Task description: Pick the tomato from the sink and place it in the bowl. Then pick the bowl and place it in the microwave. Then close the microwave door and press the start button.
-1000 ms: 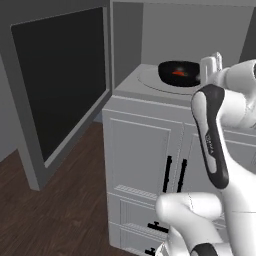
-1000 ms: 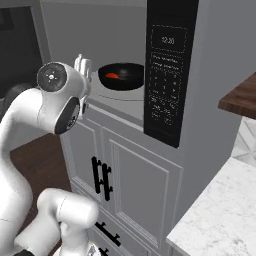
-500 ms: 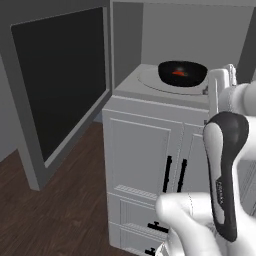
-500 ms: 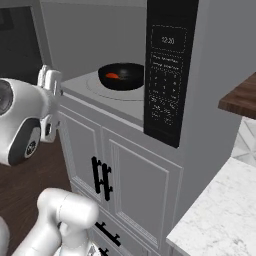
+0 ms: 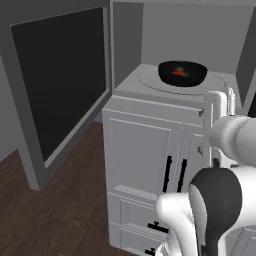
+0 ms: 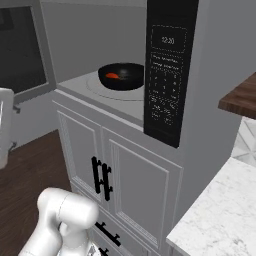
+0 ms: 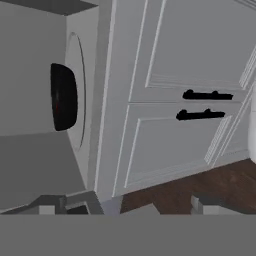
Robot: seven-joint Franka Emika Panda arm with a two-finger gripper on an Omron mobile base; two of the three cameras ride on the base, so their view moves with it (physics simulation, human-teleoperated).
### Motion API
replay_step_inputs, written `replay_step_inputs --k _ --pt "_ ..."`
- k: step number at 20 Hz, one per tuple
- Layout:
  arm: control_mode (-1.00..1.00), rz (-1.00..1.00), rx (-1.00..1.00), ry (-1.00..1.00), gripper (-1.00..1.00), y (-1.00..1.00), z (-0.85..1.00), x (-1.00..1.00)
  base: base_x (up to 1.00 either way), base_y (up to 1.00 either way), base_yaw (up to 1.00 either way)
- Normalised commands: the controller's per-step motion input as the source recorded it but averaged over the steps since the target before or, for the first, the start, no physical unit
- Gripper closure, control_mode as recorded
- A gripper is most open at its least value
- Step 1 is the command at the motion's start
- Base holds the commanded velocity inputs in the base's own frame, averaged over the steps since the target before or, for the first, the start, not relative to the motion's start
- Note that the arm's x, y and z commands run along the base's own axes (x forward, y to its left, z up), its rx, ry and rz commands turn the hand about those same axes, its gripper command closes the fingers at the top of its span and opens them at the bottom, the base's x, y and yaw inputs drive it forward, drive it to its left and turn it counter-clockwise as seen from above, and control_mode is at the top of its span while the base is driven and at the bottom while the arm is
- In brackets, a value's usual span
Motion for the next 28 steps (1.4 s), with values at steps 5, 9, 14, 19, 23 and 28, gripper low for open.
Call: replay_step_inputs --k 5,9,14,19,23,28 --pt "-1.00 -0.07 0.00 0.00 -1.00 0.81 0.00 -0.31 0.00 0.00 0.00" --pt "-1.00 -0.01 -0.10 -0.01 -1.00 0.85 0.00 -0.12 0.00 0.00 0.00" --pt "-1.00 -0.02 -0.13 -0.01 -1.00 0.66 -0.03 -0.01 0.00 0.00 0.00" --pt "-1.00 -0.01 -0.01 -0.11 -1.00 0.45 -0.34 -0.23 0.00 0.00 0.00" --pt "-1.00 0.00 0.00 -0.11 -1.00 0.49 -0.46 -0.43 0.00 0.00 0.00" --pt "-1.00 -0.03 -0.06 -0.05 -1.00 0.77 -0.43 0.00 0.00 0.00 0.00"
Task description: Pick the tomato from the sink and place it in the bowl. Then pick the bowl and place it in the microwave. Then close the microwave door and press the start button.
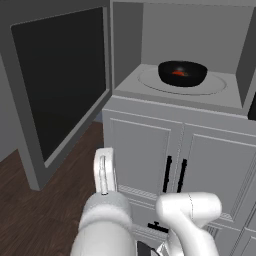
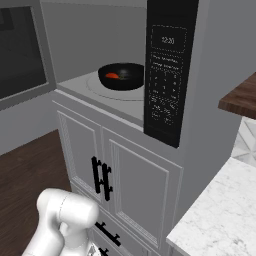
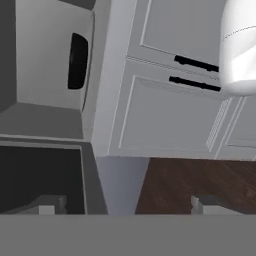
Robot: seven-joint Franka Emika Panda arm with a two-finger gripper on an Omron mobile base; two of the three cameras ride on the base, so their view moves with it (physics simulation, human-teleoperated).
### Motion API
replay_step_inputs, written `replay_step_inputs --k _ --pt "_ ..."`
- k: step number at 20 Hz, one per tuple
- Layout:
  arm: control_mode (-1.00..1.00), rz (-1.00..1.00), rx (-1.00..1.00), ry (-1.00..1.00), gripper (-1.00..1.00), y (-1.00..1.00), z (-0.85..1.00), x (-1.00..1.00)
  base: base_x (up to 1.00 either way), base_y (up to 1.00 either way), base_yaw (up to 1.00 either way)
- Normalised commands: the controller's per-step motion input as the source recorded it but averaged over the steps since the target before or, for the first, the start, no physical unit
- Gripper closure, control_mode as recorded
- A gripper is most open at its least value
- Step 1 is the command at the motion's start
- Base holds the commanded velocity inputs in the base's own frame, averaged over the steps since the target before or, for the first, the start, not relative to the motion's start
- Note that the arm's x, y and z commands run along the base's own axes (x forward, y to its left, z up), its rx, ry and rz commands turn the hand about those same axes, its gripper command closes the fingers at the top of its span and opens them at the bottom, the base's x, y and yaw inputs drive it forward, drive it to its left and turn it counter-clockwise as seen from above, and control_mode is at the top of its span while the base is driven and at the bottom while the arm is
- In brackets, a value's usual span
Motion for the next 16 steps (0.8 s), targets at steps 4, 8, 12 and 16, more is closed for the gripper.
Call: replay_step_inputs --k 4,8,12,16 --pt "-1.00 -0.04 -0.12 -0.12 -1.00 0.88 -0.43 0.00 0.00 0.00 0.00" --pt "-1.00 -0.02 -0.09 -0.04 -1.00 0.78 -0.41 0.01 0.00 0.00 0.00" --pt "-1.00 0.00 0.00 -0.01 -1.00 0.62 -0.29 0.10 0.00 0.00 0.00" --pt "-1.00 0.00 0.00 -0.03 -1.00 0.75 -0.36 0.13 0.00 0.00 0.00"
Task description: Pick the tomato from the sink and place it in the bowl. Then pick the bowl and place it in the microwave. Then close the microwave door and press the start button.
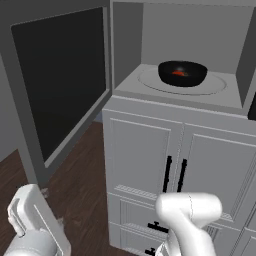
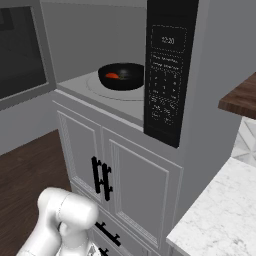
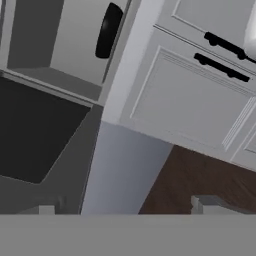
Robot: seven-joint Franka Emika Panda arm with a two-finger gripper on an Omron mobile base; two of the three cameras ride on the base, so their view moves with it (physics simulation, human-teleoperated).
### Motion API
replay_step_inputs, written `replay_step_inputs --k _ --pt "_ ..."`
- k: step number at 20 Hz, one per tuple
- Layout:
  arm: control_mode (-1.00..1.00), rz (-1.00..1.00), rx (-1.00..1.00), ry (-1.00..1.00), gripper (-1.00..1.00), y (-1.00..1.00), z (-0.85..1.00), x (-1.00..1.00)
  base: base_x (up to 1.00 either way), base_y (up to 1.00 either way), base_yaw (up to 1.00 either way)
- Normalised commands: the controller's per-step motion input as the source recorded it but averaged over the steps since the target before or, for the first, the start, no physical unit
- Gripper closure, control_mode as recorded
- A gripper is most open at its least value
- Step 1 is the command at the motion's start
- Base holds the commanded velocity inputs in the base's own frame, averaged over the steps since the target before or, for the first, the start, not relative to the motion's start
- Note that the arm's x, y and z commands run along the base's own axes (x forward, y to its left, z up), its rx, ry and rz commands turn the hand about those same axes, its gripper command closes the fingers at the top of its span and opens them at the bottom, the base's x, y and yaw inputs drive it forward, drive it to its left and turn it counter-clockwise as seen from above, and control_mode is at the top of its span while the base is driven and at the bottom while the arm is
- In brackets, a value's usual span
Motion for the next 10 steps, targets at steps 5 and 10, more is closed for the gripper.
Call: replay_step_inputs --k 5,10 --pt "-1.00 0.00 0.00 -0.01 -1.00 0.52 -0.29 0.15 0.00 0.00 0.00" --pt "-1.00 0.00 0.00 -0.02 -1.00 0.45 -0.41 0.62 0.00 0.00 0.00"
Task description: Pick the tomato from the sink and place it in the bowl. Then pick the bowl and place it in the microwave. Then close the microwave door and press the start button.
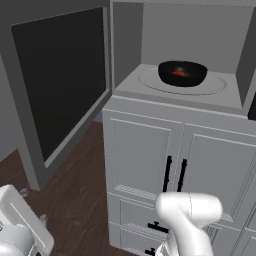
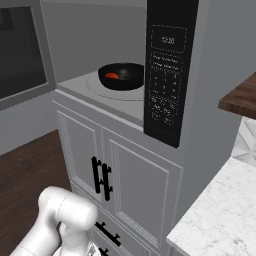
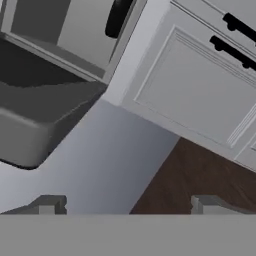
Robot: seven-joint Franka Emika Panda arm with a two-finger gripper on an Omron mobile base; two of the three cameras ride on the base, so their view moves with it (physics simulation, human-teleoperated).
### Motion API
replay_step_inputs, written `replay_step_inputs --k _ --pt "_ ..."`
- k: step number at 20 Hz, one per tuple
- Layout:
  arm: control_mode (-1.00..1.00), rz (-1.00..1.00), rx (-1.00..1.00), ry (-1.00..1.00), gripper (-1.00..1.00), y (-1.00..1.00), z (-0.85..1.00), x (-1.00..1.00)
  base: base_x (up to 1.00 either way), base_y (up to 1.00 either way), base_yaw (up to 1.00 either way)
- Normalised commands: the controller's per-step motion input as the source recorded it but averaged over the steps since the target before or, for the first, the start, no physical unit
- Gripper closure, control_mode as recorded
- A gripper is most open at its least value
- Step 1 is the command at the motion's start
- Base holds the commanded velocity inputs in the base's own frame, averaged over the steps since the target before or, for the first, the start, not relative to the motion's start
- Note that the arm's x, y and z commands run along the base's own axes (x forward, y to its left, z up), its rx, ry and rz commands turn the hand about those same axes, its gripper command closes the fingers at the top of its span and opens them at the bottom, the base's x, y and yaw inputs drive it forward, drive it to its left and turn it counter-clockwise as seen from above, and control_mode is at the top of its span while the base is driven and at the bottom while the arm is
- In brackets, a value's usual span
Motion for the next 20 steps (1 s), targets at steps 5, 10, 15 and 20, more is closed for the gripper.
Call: replay_step_inputs --k 5,10,15,20 --pt "-1.00 0.00 0.00 0.00 -1.00 0.66 -0.40 0.77 0.00 0.00 0.00" --pt "-1.00 0.00 0.01 -0.04 -1.00 0.47 -0.33 0.75 0.00 0.00 0.00" --pt "-1.00 -0.02 0.03 -0.23 -1.00 0.05 -0.06 0.22 0.00 0.00 0.00" --pt "-1.00 -0.07 0.06 -0.37 -1.00 -0.34 0.10 0.00 0.00 0.00 0.00"
